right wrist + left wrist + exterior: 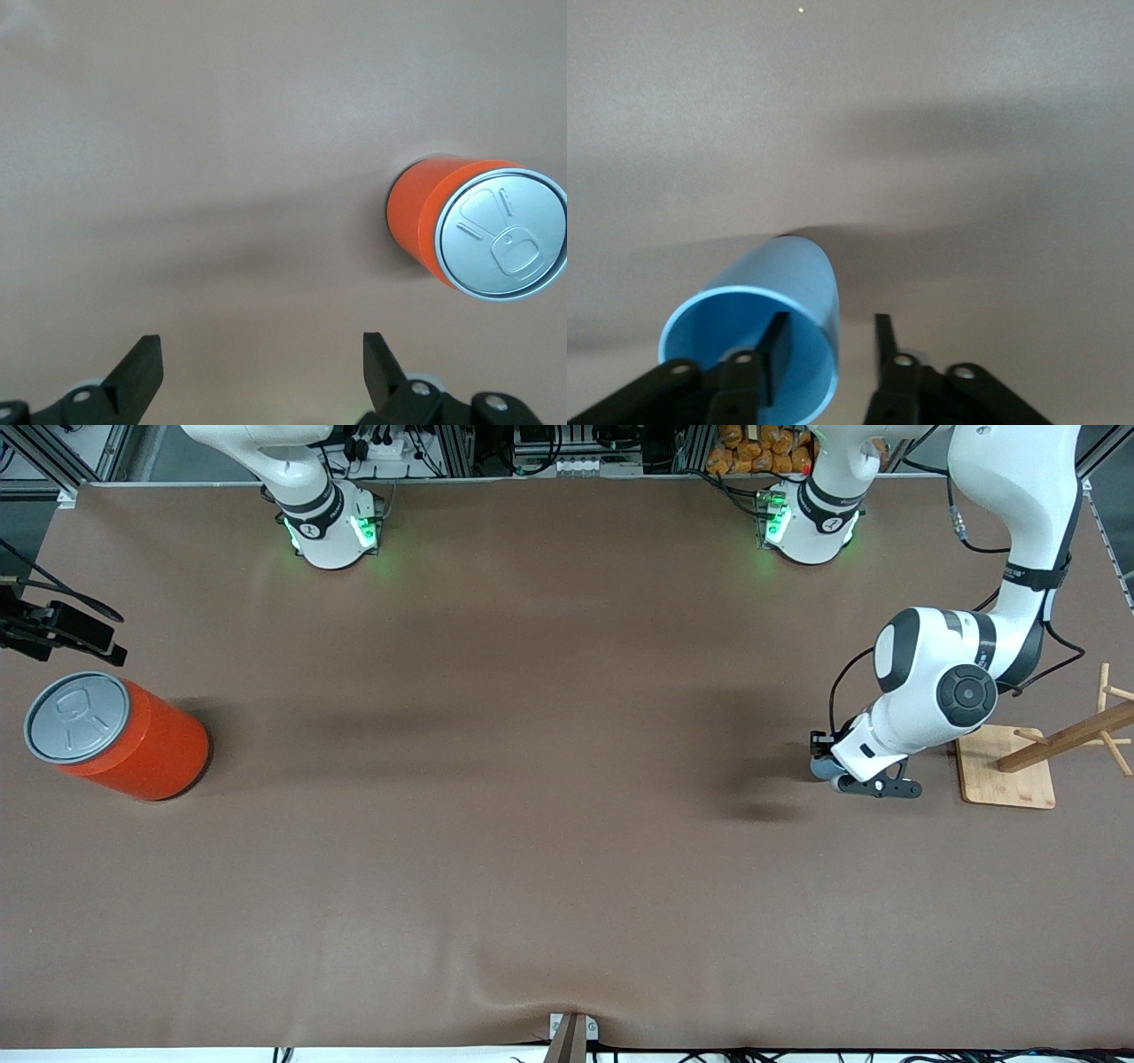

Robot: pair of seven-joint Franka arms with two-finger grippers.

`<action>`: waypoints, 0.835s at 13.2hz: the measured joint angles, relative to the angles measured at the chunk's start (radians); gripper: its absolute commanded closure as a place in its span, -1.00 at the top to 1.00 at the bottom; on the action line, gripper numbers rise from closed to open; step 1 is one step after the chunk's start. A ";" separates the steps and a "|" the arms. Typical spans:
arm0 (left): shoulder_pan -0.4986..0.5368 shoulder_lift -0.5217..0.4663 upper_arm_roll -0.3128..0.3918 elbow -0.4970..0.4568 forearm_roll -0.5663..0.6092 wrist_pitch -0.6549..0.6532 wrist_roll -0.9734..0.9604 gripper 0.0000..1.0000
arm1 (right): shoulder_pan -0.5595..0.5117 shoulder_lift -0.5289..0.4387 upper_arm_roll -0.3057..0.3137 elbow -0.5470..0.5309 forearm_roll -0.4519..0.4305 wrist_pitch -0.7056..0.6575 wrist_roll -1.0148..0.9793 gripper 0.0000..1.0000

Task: Flip cup
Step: 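Lower the cup upright onto the table and open the left gripper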

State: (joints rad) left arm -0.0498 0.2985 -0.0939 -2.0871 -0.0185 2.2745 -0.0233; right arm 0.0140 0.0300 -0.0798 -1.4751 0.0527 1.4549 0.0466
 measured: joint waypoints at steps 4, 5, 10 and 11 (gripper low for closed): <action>-0.001 -0.009 -0.008 0.116 0.000 -0.104 0.000 1.00 | 0.000 0.001 -0.001 0.000 0.000 0.000 0.000 1.00; -0.002 -0.012 -0.010 0.164 0.000 -0.155 0.000 1.00 | 0.000 0.001 -0.001 0.000 0.000 -0.001 0.000 1.00; 0.000 -0.020 -0.017 0.360 0.000 -0.349 0.000 1.00 | 0.000 0.001 -0.001 0.000 0.000 -0.001 0.000 1.00; 0.001 -0.020 -0.017 0.385 0.000 -0.372 0.000 1.00 | 0.000 0.001 -0.001 0.000 0.000 -0.001 0.000 1.00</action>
State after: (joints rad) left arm -0.0491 0.2785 -0.1105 -1.7019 -0.0186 1.9025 -0.0234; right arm 0.0139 0.0312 -0.0811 -1.4751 0.0527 1.4544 0.0466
